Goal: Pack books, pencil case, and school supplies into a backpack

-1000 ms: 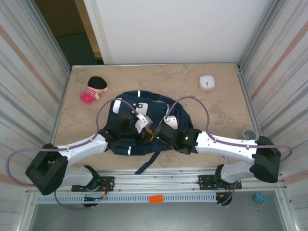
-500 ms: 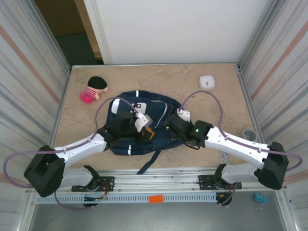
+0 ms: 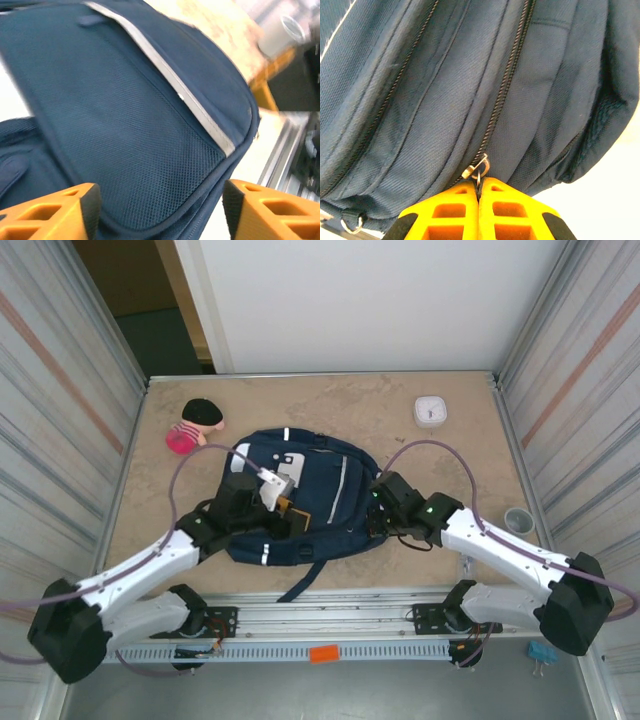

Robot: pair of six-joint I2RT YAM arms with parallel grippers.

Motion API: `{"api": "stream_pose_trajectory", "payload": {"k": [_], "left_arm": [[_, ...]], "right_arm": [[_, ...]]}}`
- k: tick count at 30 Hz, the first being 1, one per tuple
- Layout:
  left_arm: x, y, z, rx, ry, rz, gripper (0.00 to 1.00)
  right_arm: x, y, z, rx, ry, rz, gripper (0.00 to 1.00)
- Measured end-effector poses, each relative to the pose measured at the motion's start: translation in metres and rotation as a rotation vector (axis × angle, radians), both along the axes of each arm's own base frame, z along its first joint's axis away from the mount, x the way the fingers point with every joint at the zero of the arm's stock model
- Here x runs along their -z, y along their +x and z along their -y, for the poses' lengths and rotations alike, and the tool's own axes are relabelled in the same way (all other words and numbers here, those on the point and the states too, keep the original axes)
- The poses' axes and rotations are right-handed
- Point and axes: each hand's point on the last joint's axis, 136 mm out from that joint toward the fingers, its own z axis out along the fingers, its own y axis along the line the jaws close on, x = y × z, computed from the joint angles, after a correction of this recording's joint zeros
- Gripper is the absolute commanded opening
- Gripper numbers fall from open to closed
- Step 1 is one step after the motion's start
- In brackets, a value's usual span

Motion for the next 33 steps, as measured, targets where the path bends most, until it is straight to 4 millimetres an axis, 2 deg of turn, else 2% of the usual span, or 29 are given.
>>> {"api": "stream_pose_trajectory", "payload": {"k": [3, 5, 9, 12, 15, 19, 22, 25, 30, 33], "left_arm": [[-0.011, -0.004, -0.029, -0.192, -0.056, -0.068, 0.7], [-0.006, -0.01, -0.048, -0.296, -0.074, -0.111, 0.7], [0.03, -0.028, -0.08, -0.456, -0.066, -0.243, 0.71], [0.062, -0.038, -0.09, -0.526, -0.042, -0.352, 0.71], [0.078, -0.039, -0.095, -0.578, -0.025, -0.41, 0.71], [0.085, -0.022, -0.099, -0.642, -0.021, -0.419, 0.71], [0.093, -0.001, -0.105, -0.701, -0.023, -0.446, 0.71], [0.089, 0.027, -0.106, -0.732, -0.028, -0.451, 0.72], [0.061, 0.067, -0.095, -0.709, -0.071, -0.394, 0.75], [0.037, 0.074, -0.089, -0.681, -0.124, -0.369, 0.75]], "right_arm": [[-0.001, -0.002, -0.007, -0.029, 0.025, -0.005, 0.0], [-0.001, -0.007, -0.013, -0.06, 0.032, -0.007, 0.0], [0.003, -0.026, -0.031, -0.147, 0.036, -0.03, 0.0], [0.007, -0.037, -0.042, -0.191, 0.04, -0.047, 0.0], [0.008, -0.045, -0.051, -0.222, 0.047, -0.051, 0.0], [0.013, -0.059, -0.066, -0.27, 0.05, -0.063, 0.0], [0.02, -0.07, -0.081, -0.307, 0.047, -0.082, 0.0], [0.024, -0.077, -0.101, -0.343, 0.045, -0.093, 0.0], [0.021, -0.07, -0.136, -0.35, 0.078, -0.089, 0.0], [0.017, -0.065, -0.156, -0.362, 0.114, -0.087, 0.0]]}}
